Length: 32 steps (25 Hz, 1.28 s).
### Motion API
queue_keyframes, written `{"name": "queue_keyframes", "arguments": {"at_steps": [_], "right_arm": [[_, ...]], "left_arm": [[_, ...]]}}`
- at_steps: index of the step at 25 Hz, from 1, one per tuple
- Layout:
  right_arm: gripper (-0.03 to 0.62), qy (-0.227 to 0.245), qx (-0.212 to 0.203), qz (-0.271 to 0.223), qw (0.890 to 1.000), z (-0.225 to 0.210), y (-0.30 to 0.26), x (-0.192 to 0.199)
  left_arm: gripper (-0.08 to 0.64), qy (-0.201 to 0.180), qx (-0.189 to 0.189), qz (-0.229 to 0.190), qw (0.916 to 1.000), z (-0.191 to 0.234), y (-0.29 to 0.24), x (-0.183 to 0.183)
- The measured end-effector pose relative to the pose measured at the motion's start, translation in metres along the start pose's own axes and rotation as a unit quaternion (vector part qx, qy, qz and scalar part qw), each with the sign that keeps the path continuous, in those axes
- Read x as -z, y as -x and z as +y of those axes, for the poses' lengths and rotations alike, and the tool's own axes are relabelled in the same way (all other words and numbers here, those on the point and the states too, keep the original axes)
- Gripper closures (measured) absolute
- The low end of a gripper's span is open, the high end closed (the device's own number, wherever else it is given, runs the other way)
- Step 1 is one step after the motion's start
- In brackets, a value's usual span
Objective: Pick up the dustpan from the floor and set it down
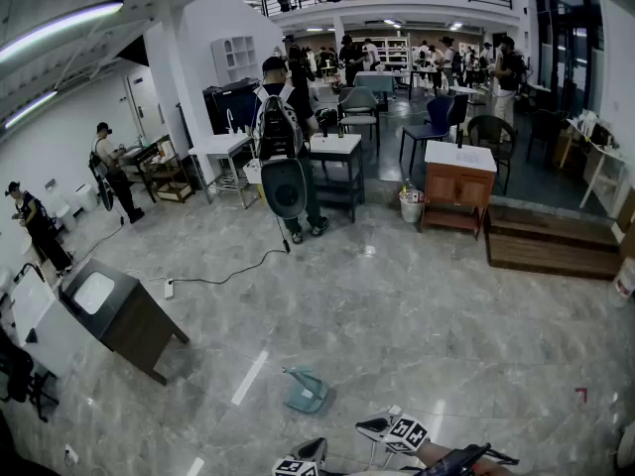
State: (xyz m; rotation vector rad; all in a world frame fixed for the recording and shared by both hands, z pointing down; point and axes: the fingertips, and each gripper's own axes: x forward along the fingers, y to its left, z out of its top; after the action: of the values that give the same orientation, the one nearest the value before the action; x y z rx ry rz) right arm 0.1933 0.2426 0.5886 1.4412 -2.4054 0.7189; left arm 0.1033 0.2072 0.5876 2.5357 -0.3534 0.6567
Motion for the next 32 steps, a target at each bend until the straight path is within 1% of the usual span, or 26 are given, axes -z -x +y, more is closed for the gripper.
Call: {"name": "queue_keyframes", "arguments": {"at_steps": [3,5,9,12,17,22,27,32], "right_arm": [[0.575,-0.011,-0.008,-0.042,0.999,0.003,0.019,-0.009],[0.575,-0.004,-0.011,-0.05,0.999,0.007,0.023,-0.008],[0.575,0.008,-0.012,-0.041,0.999,0.013,0.014,-0.004],[0.575,-0.001,-0.011,-0.042,0.999,0.016,0.017,-0.004],[0.575,-0.022,-0.003,-0.033,0.999,0.018,0.02,0.007],[0.575,-0.022,-0.012,-0.022,0.999,0.027,0.016,0.013],[0.574,-0.034,0.004,-0.009,0.999,0.02,0.015,0.016],[0.574,-0.034,-0.002,0.006,0.999,0.026,0.007,0.022]], "left_arm": [[0.548,-0.003,-0.007,-0.01,0.9999,-0.01,0.002,-0.003],[0.548,-0.006,-0.011,-0.016,0.9998,-0.015,0.003,-0.001],[0.549,-0.004,-0.015,-0.019,0.9997,-0.022,0.01,0.006],[0.548,-0.004,-0.019,-0.018,0.9996,-0.026,0.018,0.009],[0.548,0.002,-0.032,-0.023,0.9992,-0.026,0.031,0.014],[0.548,0.005,-0.033,-0.025,0.9991,-0.027,0.034,0.019],[0.548,0.013,-0.037,-0.028,0.9989,-0.024,0.039,0.019],[0.548,0.021,-0.043,-0.026,0.9985,-0.019,0.041,0.03]]}}
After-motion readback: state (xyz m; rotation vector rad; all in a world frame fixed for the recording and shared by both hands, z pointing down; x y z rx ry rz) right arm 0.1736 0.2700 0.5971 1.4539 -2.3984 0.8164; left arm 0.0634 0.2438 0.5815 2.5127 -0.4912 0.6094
